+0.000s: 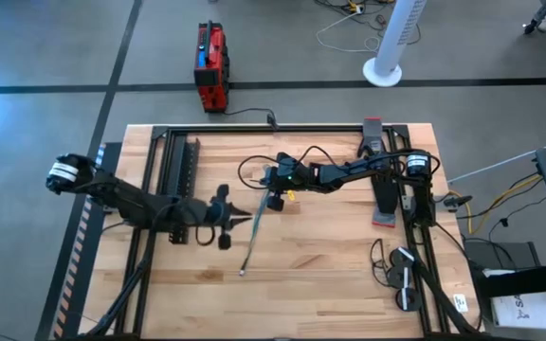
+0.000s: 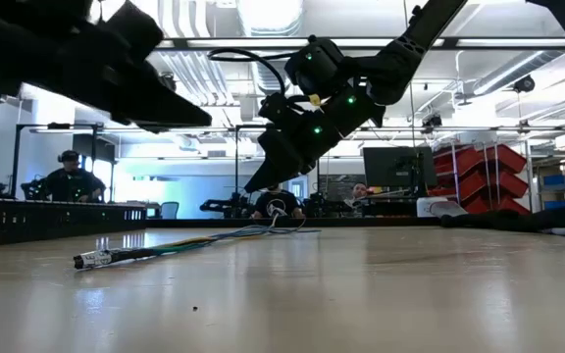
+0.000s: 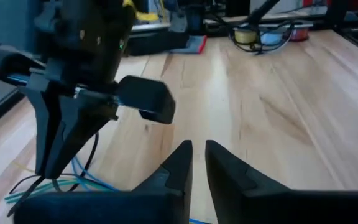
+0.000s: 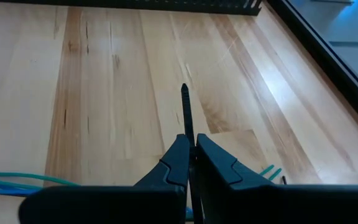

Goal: Ziptie cables
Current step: Wrap the cable wires using a black zip tie

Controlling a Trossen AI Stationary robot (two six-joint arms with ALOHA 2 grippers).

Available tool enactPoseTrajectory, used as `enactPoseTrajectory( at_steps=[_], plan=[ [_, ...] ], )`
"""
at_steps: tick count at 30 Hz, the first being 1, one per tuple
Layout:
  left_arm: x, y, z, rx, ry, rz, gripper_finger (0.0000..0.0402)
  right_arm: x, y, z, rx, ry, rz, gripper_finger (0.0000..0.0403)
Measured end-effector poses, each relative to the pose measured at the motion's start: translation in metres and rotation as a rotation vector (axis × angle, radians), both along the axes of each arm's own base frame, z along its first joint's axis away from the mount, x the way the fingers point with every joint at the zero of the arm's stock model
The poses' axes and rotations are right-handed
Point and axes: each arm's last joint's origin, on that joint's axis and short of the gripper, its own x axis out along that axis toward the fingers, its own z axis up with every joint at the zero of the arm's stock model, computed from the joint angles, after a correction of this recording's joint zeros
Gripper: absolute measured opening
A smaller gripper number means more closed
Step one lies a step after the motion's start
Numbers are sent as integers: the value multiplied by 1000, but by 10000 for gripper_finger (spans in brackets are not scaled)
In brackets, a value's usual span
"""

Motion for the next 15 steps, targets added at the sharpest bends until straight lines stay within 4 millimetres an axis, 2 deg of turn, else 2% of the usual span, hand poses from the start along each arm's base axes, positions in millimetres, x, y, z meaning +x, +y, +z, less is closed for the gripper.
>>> enactPoseTrajectory(
  at_steps=[6, 10, 15],
  plan=[
    [5, 37, -3, 20, 55, -24, 60, 0, 0, 0, -11, 4, 9, 3],
    [3, 61, -3, 41, 60, 57, 100, 0, 0, -1, -10, 11, 9, 3],
    [1, 87, -7, -6, 73, 54, 153, -1, 0, -1, -7, 18, 8, 3]
  ],
)
